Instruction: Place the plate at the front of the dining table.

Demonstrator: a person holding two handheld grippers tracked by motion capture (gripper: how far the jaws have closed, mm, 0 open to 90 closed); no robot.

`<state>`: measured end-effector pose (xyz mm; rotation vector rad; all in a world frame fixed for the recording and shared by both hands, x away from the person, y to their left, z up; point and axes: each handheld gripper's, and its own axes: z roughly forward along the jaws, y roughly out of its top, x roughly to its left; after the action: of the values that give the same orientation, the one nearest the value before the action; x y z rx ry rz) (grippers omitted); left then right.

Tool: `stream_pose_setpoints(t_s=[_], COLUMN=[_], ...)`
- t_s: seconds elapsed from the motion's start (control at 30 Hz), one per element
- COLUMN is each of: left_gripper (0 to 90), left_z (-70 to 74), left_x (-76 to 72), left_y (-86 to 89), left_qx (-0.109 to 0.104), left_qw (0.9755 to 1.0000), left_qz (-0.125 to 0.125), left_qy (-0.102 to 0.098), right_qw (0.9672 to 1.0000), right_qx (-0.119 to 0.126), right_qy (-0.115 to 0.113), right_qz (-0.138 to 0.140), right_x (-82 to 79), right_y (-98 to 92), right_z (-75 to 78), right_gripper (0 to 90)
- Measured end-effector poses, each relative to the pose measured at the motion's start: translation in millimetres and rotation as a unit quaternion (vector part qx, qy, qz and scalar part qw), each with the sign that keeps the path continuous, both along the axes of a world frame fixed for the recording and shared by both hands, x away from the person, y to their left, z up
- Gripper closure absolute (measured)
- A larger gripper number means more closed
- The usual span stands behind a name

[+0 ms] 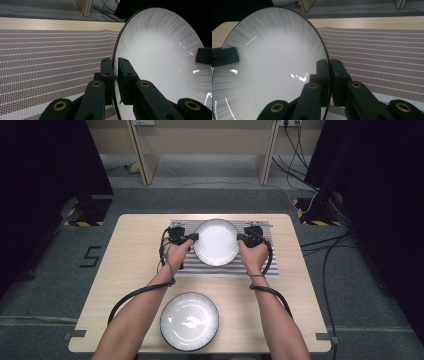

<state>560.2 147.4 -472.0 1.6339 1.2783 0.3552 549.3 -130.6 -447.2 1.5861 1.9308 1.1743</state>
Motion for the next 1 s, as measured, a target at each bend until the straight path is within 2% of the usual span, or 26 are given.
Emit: stream_pose_setpoints(t_s=[1.0], left_gripper=[82.5], left_z=[-15.3], left_x=[2.1], left_y=[-6.9], left_qx=[0.005], left_qw=[0.9999], left_qz=[0.000], left_qy=[0.014], right_qw=[0.9999], right_qx=[-0.007], right_qy=[0.012], right_qz=[-0.004], right_x=[0.9], right_y=[-3.9], right_z=[-14.8], right_gripper=[86.1])
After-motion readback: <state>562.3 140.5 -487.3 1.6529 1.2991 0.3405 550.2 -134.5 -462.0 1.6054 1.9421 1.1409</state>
